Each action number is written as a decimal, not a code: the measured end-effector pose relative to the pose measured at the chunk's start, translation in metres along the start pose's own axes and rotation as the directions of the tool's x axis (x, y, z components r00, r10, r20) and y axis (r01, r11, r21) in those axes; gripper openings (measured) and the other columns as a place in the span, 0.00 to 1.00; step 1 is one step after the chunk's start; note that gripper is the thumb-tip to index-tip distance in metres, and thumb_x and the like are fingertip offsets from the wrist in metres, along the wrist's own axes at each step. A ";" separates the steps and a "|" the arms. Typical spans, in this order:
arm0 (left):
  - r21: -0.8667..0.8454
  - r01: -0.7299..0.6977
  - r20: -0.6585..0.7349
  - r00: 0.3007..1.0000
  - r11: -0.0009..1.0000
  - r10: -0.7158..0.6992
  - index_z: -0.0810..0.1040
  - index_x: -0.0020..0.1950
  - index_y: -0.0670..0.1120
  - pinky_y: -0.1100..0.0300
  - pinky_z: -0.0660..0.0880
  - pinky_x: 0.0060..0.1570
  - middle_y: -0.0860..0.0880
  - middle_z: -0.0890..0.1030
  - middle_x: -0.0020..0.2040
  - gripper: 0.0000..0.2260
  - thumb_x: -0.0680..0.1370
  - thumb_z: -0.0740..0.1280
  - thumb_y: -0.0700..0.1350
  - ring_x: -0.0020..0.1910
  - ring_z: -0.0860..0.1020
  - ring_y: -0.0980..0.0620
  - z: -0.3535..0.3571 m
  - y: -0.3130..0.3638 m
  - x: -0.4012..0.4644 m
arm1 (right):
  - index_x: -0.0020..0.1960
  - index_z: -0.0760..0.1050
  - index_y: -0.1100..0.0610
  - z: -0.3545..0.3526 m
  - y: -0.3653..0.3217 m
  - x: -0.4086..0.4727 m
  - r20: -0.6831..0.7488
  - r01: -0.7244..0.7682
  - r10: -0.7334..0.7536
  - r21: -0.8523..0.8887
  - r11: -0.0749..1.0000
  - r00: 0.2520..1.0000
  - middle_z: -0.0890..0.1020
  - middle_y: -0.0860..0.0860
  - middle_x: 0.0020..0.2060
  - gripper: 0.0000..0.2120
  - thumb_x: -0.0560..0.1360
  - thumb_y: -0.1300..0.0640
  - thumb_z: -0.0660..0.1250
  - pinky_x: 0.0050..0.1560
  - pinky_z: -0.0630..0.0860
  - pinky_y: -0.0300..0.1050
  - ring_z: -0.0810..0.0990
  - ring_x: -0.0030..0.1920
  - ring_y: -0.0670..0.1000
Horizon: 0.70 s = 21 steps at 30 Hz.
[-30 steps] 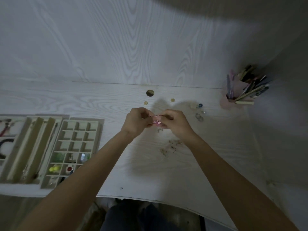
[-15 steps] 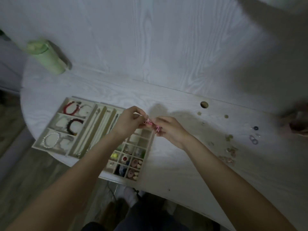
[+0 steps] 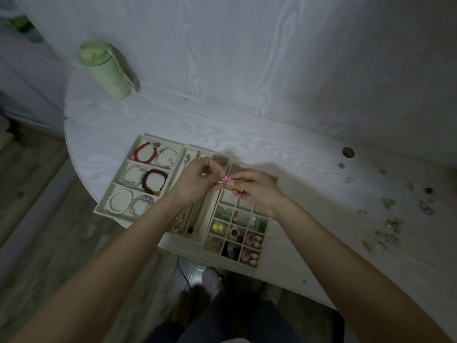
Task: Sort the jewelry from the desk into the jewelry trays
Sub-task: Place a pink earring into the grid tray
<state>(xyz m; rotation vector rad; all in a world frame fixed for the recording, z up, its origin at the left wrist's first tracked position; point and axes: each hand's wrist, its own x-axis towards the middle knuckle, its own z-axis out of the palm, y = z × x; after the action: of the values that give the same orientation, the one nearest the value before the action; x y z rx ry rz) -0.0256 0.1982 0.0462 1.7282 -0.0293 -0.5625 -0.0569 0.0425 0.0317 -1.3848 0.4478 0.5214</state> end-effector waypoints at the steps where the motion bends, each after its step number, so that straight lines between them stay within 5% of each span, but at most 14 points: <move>1: -0.009 0.008 0.006 1.000 1.000 -0.008 0.74 0.41 0.41 0.66 0.79 0.39 0.45 0.76 0.40 0.06 0.76 0.66 0.33 0.38 0.78 0.53 -0.002 -0.002 0.001 | 0.47 0.79 0.62 0.003 0.002 0.001 -0.013 0.014 -0.014 -0.007 1.000 1.000 0.79 0.55 0.36 0.04 0.74 0.67 0.67 0.35 0.74 0.33 0.75 0.32 0.46; 7: 0.078 0.002 0.028 1.000 0.997 -0.004 0.74 0.40 0.44 0.66 0.77 0.37 0.49 0.78 0.37 0.07 0.75 0.68 0.34 0.35 0.78 0.56 -0.003 -0.013 0.004 | 0.41 0.79 0.59 0.006 0.013 0.000 -0.106 0.064 -0.058 0.053 0.997 0.993 0.80 0.50 0.29 0.09 0.74 0.71 0.66 0.34 0.73 0.34 0.75 0.29 0.44; 21: 0.031 0.096 0.129 0.987 0.995 -0.099 0.70 0.44 0.44 0.65 0.74 0.35 0.45 0.82 0.39 0.06 0.79 0.62 0.36 0.33 0.82 0.59 -0.001 -0.020 0.006 | 0.48 0.81 0.57 0.002 0.026 -0.003 -0.100 0.126 -0.131 -0.056 0.990 0.986 0.80 0.51 0.37 0.07 0.74 0.67 0.68 0.37 0.73 0.34 0.75 0.34 0.44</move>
<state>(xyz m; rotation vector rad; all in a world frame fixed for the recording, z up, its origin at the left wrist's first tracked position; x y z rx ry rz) -0.0260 0.2019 0.0254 1.7218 -0.0447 -0.7503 -0.0749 0.0471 0.0132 -1.4825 0.4283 0.3587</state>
